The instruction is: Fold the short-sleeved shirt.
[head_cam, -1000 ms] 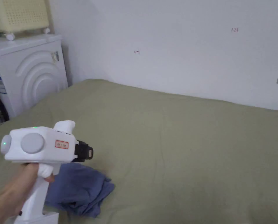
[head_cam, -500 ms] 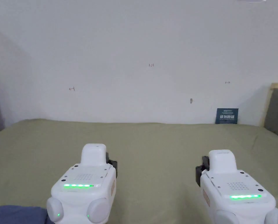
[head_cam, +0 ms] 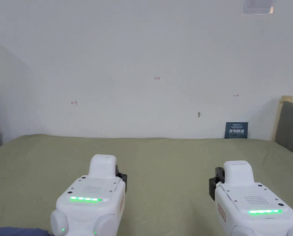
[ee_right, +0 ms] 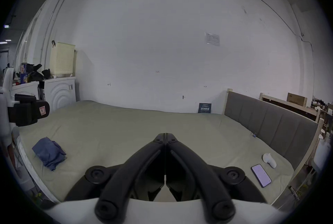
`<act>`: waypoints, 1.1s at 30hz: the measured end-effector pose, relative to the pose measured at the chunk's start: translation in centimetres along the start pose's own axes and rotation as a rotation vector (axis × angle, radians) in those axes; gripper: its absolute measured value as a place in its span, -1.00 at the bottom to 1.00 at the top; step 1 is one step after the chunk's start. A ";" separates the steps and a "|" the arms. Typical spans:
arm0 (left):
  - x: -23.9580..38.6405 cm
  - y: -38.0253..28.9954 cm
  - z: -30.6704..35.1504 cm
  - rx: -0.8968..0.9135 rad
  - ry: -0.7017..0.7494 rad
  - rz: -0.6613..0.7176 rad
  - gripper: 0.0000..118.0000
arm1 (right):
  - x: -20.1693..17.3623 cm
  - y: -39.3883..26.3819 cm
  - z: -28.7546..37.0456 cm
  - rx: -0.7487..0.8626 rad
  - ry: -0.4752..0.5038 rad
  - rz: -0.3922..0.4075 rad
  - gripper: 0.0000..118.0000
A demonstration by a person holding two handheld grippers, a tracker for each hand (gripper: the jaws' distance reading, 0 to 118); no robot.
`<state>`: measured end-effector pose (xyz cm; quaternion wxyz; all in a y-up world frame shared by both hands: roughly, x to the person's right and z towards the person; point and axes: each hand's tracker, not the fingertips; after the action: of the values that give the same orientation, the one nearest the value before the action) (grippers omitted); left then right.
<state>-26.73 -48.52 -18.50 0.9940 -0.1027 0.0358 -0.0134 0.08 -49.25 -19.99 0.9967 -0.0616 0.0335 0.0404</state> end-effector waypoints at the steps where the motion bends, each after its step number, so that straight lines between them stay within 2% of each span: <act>1: 0.2 0.1 -0.2 -0.004 0.004 -0.008 -0.63 | 0.1 0.1 -0.1 0.004 -0.002 0.003 0.08; 2: 0.3 0.1 -0.3 -0.009 0.004 -0.011 -0.14 | 0.1 0.2 -0.1 0.009 -0.001 0.004 0.76; 3: 0.4 0.2 -0.6 -0.014 -0.002 -0.015 0.62 | 0.2 0.4 -0.5 0.003 -0.005 0.002 0.96; 4: 0.6 0.2 -1.0 -0.022 0.009 -0.013 0.93 | 0.2 0.4 -0.7 -0.001 -0.010 -0.001 0.96; 5: 0.6 0.3 -1.1 -0.025 0.034 -0.013 0.96 | 0.1 0.1 -0.1 0.050 -0.021 -0.018 0.99; 8: 0.6 0.4 -0.5 0.005 0.025 -0.011 0.96 | -0.2 0.1 0.0 0.015 -0.015 -0.005 1.00; 13: 0.5 0.4 0.1 0.007 0.018 -0.014 0.96 | 0.9 0.8 0.1 -0.012 -0.003 -0.057 1.00; 14: 0.4 0.5 0.1 0.002 0.020 -0.010 0.96 | 1.1 1.1 0.1 -0.054 -0.001 -0.061 1.00; 17: 0.0 0.9 0.5 -0.025 0.004 0.014 0.96 | 1.2 1.6 0.7 -0.049 -0.010 -0.058 1.00; 19: 0.2 1.2 1.1 -0.029 0.007 0.010 0.96 | 0.8 2.1 1.2 -0.064 -0.087 -0.044 1.00; 22: 0.2 1.7 1.5 -0.038 0.006 0.006 0.96 | 0.2 2.7 1.9 -0.061 -0.124 -0.041 1.00; 25: -0.1 1.8 1.5 -0.028 0.011 0.024 0.96 | 0.2 2.7 2.2 -0.013 -0.074 -0.002 0.99; 27: -0.3 2.1 1.6 -0.031 0.006 0.034 0.96 | 0.4 2.9 2.0 -0.052 -0.062 0.009 0.99; 33: -0.1 2.3 1.8 -0.029 0.001 0.021 0.96 | 0.7 2.5 1.8 -0.036 -0.058 0.002 1.00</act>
<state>-26.61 -45.90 -17.21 0.9925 -0.1167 0.0377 -0.0027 0.63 -46.51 -18.51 0.9959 -0.0784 0.0038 0.0439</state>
